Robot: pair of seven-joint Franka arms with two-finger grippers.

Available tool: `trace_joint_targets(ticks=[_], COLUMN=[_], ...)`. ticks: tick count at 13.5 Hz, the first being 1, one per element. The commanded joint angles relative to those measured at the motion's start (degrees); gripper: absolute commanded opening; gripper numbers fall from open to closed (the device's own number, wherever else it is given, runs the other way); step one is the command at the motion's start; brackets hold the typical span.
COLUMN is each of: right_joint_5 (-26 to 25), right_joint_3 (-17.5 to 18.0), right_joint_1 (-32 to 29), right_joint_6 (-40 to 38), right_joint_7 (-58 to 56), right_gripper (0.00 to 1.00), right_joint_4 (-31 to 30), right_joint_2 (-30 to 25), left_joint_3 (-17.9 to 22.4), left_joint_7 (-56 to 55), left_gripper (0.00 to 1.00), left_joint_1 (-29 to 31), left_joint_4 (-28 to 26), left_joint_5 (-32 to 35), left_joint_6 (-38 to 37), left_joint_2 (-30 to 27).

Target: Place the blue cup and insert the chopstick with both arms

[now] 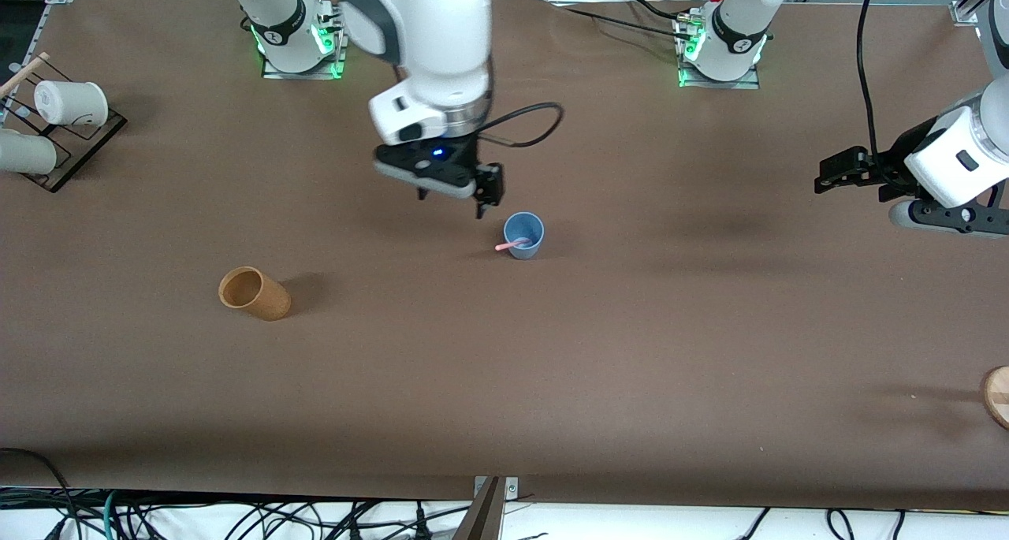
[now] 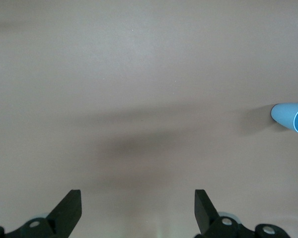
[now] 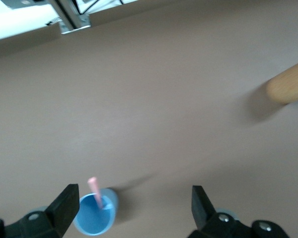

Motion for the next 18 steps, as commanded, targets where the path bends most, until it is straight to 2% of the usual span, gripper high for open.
trace_joint_targets(ticks=[1,3,5,7,9,12,13,16,17,18], right_joint_5=[4.26,6.98,11.98,17.78,17.72,16.76,16.58,16.23,16.31,16.49], right_joint_3=[-4.68,-9.95,-16.19,-16.48,-14.12,-7.09,-5.6,-2.35,1.5,2.93], right_joint_1=[-0.7,-0.7,-1.83,-8.66,-15.34,-27.3,-30.2,-34.52,-38.98,-40.24], right_joint_6=[-6.15,-9.51,-13.89,-15.13,-18.56,-18.58,-18.22,-5.16,-5.21,-7.82], right_joint_7=[-12.42,-22.44,-34.56,-42.76,-44.45,-50.32,-55.57,-57.47,-57.12,-57.64], right_gripper=[1.0,1.0,1.0,1.0,1.0,1.0,1.0,1.0,1.0,1.0], right_joint_4=[-0.53,-0.53,-0.53,-1.75,-2.19,-5.18,-7.71,-23.85,-26.25,-25.06], right_joint_2=[-1.24,-3.26,-4.41,-8.08,-9.93,-12.49,-14.41,-24.15,-26.19,-26.12], left_joint_3=[-0.24,-0.24,-0.24,-0.24,-0.24,-0.24,-0.24,-0.24,-0.24,-0.24], left_joint_7=[0.26,0.26,0.26,0.26,0.26,0.26,0.26,0.26,0.26,0.26], left_gripper=[1.0,1.0,1.0,1.0,1.0,1.0,1.0,1.0,1.0,1.0], left_joint_1=[0.12,0.12,0.12,0.12,0.12,0.12,0.12,0.12,0.12,0.21], left_joint_4=[-0.04,-0.04,-0.04,-0.04,-0.04,-0.04,-0.04,-0.04,-0.04,-0.04], left_joint_5=[1.25,1.16,1.07,1.07,1.07,0.99,0.99,0.99,0.99,0.99], left_joint_6=[0.45,0.45,0.45,0.36,0.45,0.45,0.45,0.45,0.45,0.45], left_joint_2=[-0.31,-0.3,-0.22,-0.22,-0.22,-0.22,-0.22,-0.22,-0.22,-0.22])
